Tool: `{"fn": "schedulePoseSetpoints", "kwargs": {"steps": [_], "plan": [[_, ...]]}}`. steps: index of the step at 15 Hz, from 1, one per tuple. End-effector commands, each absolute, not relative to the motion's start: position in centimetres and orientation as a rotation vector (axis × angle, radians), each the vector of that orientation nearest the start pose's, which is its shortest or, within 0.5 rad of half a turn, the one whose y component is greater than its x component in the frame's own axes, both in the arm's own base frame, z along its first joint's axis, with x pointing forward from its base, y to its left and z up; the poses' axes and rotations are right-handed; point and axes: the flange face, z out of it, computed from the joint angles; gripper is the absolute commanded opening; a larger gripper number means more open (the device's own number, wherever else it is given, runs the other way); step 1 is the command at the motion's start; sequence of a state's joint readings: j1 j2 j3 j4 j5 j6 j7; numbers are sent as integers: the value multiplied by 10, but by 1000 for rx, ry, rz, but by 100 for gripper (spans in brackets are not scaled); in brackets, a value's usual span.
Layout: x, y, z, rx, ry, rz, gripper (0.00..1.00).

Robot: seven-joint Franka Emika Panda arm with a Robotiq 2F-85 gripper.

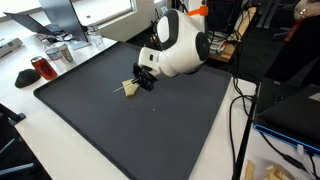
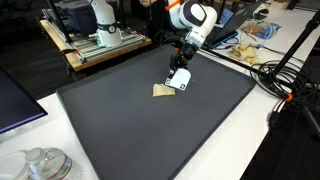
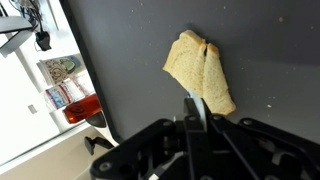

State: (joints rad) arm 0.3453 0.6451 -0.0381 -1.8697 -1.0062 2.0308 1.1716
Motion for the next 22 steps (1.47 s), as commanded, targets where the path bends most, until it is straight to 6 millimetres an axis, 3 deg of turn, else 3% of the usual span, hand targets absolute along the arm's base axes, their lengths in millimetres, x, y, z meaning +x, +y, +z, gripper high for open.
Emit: {"fn": "schedulePoseSetpoints", "kwargs": {"steps": [1, 7, 12, 15, 22], "plan": [[587, 138, 146, 2196, -172, 282, 1], [584, 140, 139, 2179, -162, 277, 1], [589, 126, 162, 2237, -223, 260, 1], [595, 108, 181, 2304, -286, 249, 1], [619, 42, 229, 2546, -471, 199, 1]]}}
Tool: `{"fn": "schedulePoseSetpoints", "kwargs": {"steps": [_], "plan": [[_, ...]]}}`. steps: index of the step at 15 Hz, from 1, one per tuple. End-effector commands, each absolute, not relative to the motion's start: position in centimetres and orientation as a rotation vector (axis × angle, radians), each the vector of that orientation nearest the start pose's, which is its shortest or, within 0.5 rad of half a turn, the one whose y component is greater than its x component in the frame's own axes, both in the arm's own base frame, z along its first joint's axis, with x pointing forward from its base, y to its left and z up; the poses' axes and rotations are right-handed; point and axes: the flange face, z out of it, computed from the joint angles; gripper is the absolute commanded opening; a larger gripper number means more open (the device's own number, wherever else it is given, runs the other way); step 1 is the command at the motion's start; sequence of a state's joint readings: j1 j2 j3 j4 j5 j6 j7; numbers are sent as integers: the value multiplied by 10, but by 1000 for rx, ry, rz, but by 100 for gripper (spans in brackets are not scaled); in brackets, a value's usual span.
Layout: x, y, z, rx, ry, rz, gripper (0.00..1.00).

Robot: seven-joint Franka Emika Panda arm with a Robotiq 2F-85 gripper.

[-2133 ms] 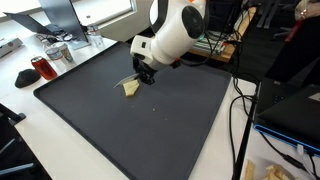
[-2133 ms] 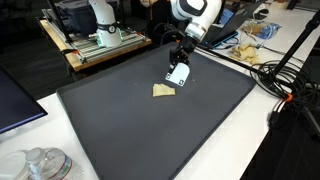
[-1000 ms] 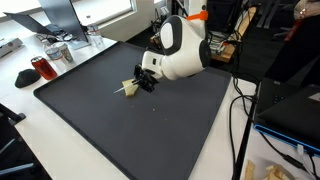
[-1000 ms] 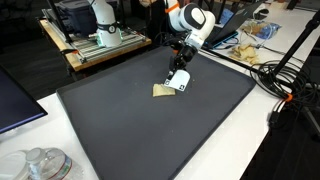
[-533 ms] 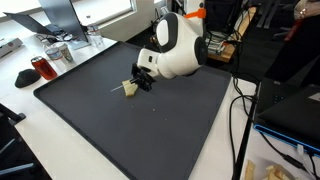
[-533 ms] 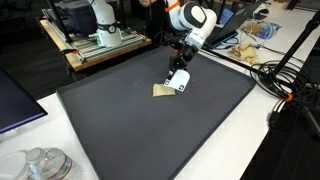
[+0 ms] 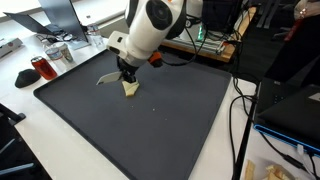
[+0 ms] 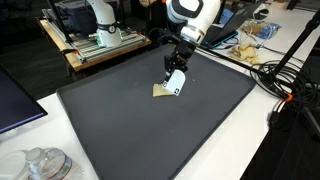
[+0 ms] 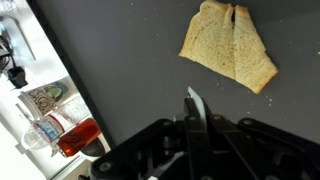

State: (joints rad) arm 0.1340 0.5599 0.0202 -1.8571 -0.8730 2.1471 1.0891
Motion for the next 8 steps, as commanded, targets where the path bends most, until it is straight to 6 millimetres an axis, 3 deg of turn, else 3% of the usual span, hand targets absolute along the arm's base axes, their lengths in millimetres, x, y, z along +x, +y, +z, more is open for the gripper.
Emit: {"fn": "schedulePoseSetpoints", "kwargs": {"steps": [1, 8], "plan": [[623, 33, 235, 2590, -495, 185, 1], [635, -12, 255, 2892, -633, 16, 1]]}}
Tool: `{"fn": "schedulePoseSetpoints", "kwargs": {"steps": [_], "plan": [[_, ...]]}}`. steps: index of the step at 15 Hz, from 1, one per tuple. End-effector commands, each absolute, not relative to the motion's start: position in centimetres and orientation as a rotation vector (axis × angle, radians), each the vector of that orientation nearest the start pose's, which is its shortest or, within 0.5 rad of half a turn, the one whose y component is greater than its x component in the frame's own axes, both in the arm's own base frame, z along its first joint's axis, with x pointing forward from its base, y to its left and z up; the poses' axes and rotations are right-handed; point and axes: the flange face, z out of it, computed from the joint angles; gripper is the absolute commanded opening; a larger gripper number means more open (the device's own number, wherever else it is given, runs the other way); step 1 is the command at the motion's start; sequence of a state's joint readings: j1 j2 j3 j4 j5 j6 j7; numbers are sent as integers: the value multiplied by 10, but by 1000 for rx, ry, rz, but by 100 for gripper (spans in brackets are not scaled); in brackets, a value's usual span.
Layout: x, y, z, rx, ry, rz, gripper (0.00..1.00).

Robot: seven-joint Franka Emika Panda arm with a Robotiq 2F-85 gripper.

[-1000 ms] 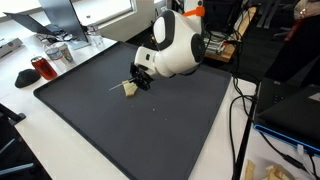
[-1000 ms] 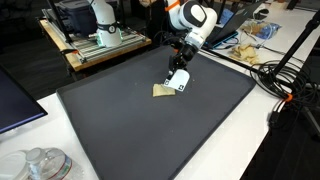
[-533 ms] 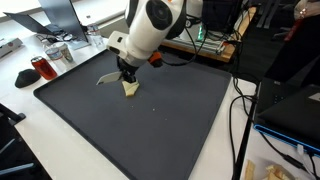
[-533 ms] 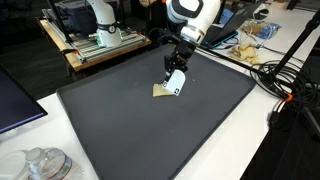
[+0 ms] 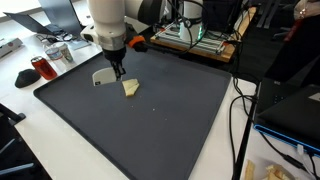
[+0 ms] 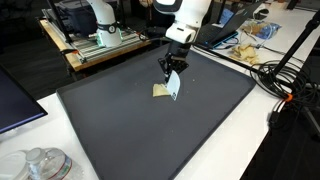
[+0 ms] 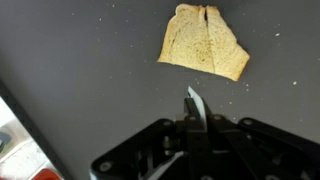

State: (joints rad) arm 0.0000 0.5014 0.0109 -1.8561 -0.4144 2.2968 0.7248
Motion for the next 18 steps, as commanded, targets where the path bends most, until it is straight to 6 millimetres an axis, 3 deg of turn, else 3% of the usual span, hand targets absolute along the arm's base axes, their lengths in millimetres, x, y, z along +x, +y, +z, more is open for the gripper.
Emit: {"fn": "schedulePoseSetpoints", "kwargs": {"steps": [1, 6, 18], "plan": [[635, -16, 254, -3211, 715, 14, 1], [634, -35, 250, -3050, 719, 99, 1], [620, -109, 224, -2821, 780, 112, 1]]}}
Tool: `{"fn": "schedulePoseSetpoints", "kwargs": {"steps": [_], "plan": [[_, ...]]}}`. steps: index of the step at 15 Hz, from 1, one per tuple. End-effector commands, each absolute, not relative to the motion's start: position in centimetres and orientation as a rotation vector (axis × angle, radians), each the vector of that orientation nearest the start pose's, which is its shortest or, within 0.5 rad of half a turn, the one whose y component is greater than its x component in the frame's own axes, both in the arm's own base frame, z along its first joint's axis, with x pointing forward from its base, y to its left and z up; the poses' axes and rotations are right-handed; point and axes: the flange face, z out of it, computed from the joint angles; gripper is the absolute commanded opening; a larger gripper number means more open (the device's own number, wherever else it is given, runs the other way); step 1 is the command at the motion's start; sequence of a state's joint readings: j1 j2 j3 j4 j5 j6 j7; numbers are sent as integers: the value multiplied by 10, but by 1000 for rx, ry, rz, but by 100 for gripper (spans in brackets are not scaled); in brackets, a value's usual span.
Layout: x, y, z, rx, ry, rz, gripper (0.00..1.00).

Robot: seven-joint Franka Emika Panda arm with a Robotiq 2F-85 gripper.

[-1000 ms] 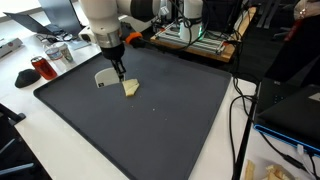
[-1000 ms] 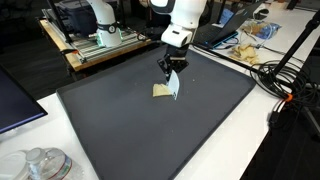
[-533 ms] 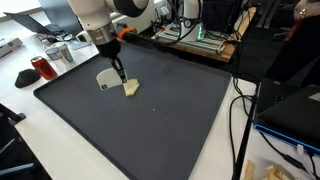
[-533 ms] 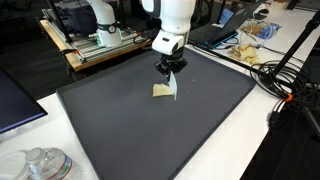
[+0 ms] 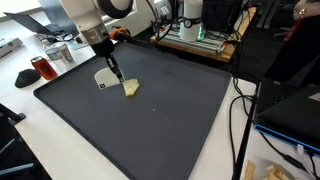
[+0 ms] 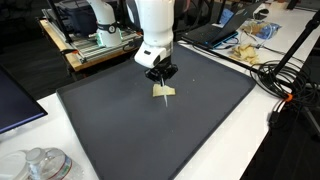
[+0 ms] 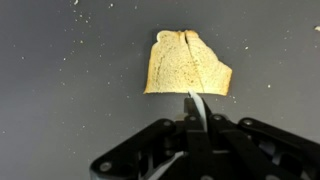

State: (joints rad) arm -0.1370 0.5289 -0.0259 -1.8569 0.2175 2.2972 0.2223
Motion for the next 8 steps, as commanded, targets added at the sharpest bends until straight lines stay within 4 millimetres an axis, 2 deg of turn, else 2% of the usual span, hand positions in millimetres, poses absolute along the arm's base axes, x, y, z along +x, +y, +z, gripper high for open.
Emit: {"fn": "schedulePoseSetpoints", "kwargs": {"steps": [1, 8], "plan": [[620, -113, 222, -2785, 800, 98, 1], [606, -141, 210, -2550, 903, -40, 1]]}}
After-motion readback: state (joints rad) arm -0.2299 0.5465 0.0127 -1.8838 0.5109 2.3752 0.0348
